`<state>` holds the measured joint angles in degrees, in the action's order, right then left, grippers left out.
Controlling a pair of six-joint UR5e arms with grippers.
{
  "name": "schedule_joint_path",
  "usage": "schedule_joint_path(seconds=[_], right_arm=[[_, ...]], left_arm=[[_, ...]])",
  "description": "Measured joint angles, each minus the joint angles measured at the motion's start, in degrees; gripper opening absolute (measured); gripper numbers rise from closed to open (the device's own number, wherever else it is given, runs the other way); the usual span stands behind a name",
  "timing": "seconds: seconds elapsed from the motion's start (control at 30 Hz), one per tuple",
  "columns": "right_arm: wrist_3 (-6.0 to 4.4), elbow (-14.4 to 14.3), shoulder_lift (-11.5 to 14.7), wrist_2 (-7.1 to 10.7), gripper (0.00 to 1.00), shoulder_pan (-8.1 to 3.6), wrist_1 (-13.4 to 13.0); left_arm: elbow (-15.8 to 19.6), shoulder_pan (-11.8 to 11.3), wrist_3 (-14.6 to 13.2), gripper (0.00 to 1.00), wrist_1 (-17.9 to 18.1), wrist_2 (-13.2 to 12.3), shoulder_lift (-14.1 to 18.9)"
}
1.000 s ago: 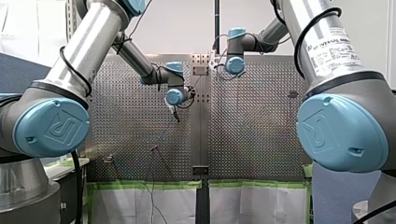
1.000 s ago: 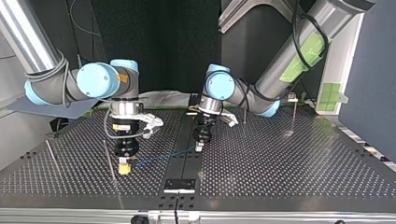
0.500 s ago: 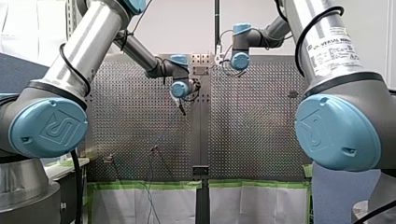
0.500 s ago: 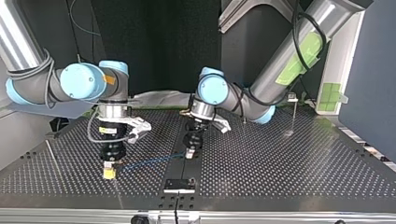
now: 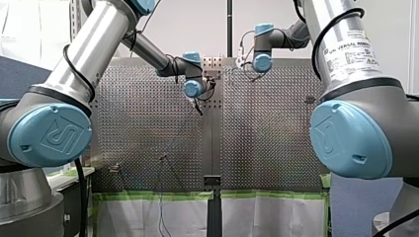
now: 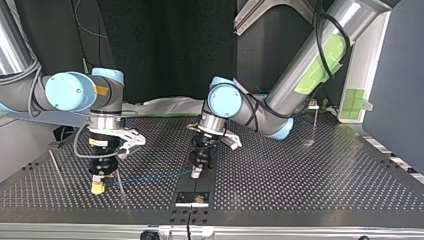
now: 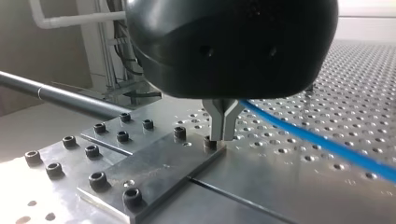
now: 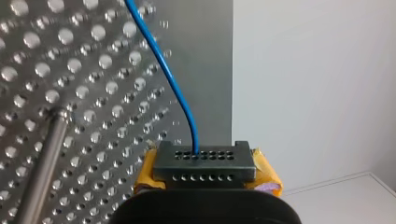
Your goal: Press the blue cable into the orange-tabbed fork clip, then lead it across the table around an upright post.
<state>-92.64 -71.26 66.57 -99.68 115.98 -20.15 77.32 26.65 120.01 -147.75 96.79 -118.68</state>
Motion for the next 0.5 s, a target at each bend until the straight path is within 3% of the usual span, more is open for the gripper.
schedule_joint_path(seconds=[0.5], right_arm=[[-0.01,-0.04,0.04,0.09,0.00,-2.66,1.52]], left_arm=[[-3.75,-0.80,6.74,0.00,0.02,-2.23,-0.44]])
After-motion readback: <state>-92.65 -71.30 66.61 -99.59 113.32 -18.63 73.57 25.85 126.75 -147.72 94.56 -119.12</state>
